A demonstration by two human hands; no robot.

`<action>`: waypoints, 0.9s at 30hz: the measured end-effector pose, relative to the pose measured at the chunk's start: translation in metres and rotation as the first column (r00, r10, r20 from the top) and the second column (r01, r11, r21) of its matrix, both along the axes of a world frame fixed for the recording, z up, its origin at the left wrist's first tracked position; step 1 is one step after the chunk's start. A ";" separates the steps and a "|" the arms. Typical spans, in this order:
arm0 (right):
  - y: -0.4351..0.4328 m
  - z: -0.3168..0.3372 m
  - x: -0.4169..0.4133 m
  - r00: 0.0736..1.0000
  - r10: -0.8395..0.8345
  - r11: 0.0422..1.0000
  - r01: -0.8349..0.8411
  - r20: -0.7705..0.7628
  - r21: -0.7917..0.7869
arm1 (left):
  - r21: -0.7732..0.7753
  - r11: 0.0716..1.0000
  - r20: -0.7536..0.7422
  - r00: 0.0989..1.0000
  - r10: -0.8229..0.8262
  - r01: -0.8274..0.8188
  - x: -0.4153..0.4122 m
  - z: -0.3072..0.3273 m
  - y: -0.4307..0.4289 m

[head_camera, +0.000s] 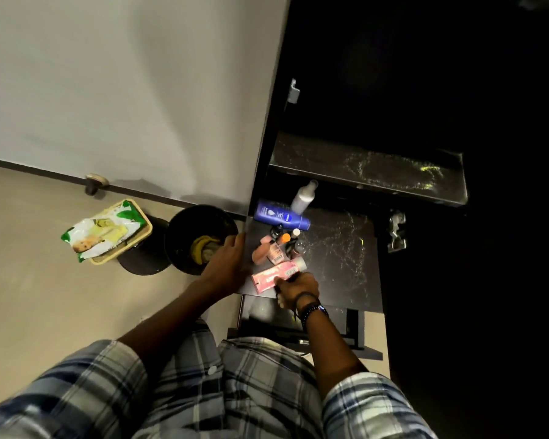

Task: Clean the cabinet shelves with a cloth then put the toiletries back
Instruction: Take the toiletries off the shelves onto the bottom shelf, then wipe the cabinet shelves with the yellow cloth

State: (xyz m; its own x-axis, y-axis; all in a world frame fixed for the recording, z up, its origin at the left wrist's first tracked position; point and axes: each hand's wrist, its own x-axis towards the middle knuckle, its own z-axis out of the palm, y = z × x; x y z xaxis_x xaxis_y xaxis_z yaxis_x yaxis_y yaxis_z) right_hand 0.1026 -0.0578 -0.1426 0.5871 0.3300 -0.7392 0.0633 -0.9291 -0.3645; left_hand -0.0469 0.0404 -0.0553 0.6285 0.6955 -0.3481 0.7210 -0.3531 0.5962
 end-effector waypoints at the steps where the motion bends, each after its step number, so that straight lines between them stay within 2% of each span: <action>1: 0.004 0.002 -0.002 0.998 -0.004 1.000 0.003 -0.057 -0.017 | -0.009 1.000 -0.019 1.000 -0.004 0.004 -0.004 -0.003 0.004; 3: 0.015 0.026 -0.013 0.975 0.069 0.994 -0.086 -0.213 -0.071 | -0.031 1.000 -0.057 0.998 -0.005 0.003 -0.012 -0.010 0.011; 5: 0.026 0.044 -0.030 0.909 0.226 0.953 -0.280 -0.350 -0.113 | -0.055 0.998 -0.107 0.994 0.005 -0.011 -0.023 -0.014 0.016; 6: 0.031 0.051 -0.039 0.867 0.249 0.930 -0.338 -0.431 -0.142 | -0.063 0.998 -0.124 0.992 0.012 -0.020 -0.030 -0.015 0.019; 8: 0.036 0.053 -0.056 0.822 0.304 0.905 -0.407 -0.482 -0.124 | -0.086 0.996 -0.159 0.987 0.021 -0.035 -0.046 -0.020 0.024; 10: 0.047 0.052 -0.078 0.820 0.372 0.892 -0.445 -0.434 -0.076 | -0.109 0.993 -0.196 0.980 0.029 -0.051 -0.065 -0.024 0.031; 12: 0.057 0.055 -0.102 0.846 0.305 0.939 -0.344 -0.438 -0.011 | -0.132 0.987 -0.215 0.974 0.066 -0.096 -0.087 -0.028 0.038; 15: 0.078 0.045 -0.133 0.905 0.268 0.962 -0.269 -0.330 0.044 | -0.164 0.965 -0.200 0.965 0.170 -0.204 -0.124 -0.036 0.050; 18: 0.110 0.030 -0.155 0.867 0.299 0.954 -0.268 -0.398 0.132 | -0.184 0.925 -0.175 0.937 0.303 -0.334 -0.163 -0.042 0.061; 19: 0.123 0.018 -0.164 0.887 0.357 0.928 -0.302 -0.292 0.217 | -0.190 0.900 -0.175 0.916 0.362 -0.392 -0.177 -0.045 0.064; 20: 0.134 0.009 -0.174 0.910 0.263 0.953 -0.192 -0.321 0.235 | -0.195 0.871 -0.180 0.889 0.421 -0.452 -0.191 -0.048 0.067; 21: 0.145 0.008 -0.186 0.891 0.202 0.961 -0.101 -0.406 0.257 | -0.195 0.840 -0.182 0.860 0.476 -0.506 -0.204 -0.051 0.069; 22: 0.155 0.010 -0.202 0.862 0.232 0.953 -0.107 -0.451 0.285 | -0.192 0.812 -0.180 0.833 0.523 -0.551 -0.218 -0.054 0.071; 23: 0.167 0.012 -0.210 0.852 0.346 0.923 -0.235 -0.393 0.304 | -0.189 0.792 -0.171 0.814 0.555 -0.580 -0.227 -0.057 0.072; 24: 0.179 0.011 -0.218 0.816 0.538 0.829 -0.467 -0.211 0.306 | -0.186 0.770 -0.154 0.792 0.591 -0.611 -0.239 -0.062 0.074; 25: 0.192 0.012 -0.229 0.727 0.676 0.728 -0.633 -0.123 0.262 | -0.183 0.745 -0.134 0.767 0.628 -0.642 -0.250 -0.067 0.077; 26: 0.202 0.009 -0.243 0.679 0.723 0.687 -0.689 -0.126 0.230 | -0.177 0.718 -0.109 0.739 0.665 -0.673 -0.258 -0.072 0.080; 27: 0.211 -0.007 -0.251 0.680 0.718 0.692 -0.675 -0.146 0.257 | -0.175 0.688 -0.085 0.707 0.702 -0.704 -0.265 -0.078 0.084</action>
State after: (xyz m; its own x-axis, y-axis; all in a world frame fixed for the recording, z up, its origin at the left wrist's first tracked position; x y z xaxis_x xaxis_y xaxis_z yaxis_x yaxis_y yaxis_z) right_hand -0.1488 0.1533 -0.1496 -0.0343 0.7066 -0.7068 0.5660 -0.5691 -0.5965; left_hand -0.3119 0.1243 -0.1335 -0.0232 0.8561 -0.5163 0.7202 0.3725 0.5852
